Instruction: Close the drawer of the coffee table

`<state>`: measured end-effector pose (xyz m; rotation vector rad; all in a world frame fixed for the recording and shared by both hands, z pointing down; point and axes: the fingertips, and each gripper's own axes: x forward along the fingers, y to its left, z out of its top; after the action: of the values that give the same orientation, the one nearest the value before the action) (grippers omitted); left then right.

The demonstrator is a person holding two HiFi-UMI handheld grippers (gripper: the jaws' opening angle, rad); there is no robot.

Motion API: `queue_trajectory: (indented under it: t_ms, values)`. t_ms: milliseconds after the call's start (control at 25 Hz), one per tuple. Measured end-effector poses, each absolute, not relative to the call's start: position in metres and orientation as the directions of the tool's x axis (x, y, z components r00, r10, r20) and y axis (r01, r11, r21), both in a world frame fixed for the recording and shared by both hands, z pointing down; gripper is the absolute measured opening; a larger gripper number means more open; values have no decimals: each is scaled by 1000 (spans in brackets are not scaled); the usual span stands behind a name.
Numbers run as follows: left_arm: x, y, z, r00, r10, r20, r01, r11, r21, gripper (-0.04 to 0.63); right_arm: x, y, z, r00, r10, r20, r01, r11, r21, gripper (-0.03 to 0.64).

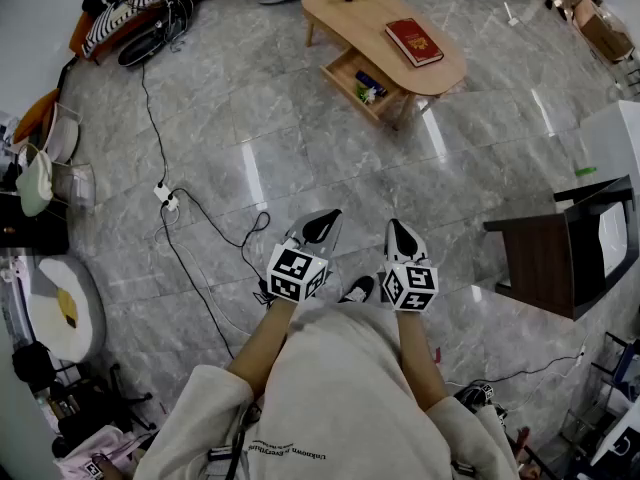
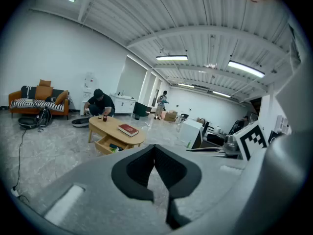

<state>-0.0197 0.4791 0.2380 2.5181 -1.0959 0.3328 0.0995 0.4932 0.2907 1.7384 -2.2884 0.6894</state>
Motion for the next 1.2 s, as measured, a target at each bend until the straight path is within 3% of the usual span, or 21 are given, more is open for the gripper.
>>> queue_trajectory:
  t_ms: [320, 640, 960, 1200]
  values:
    - [-96, 402, 231, 718, -615, 327, -696, -653, 300, 9, 10, 430, 297, -306, -841, 446, -950, 240, -199, 15]
    - [-158, 335, 232, 797, -494, 348, -588, -767, 258, 9, -9, 383, 340, -160, -852, 499, -965, 29, -259, 15]
    - [-253, 283, 251, 750, -544, 376, -655, -688, 312, 9, -28, 313, 325, -52, -895, 444, -943, -102, -317, 15]
    - [-252, 243, 256, 767, -538, 349, -640, -678, 361, 9, -24, 284, 328, -31, -886, 463, -955, -111, -276, 15]
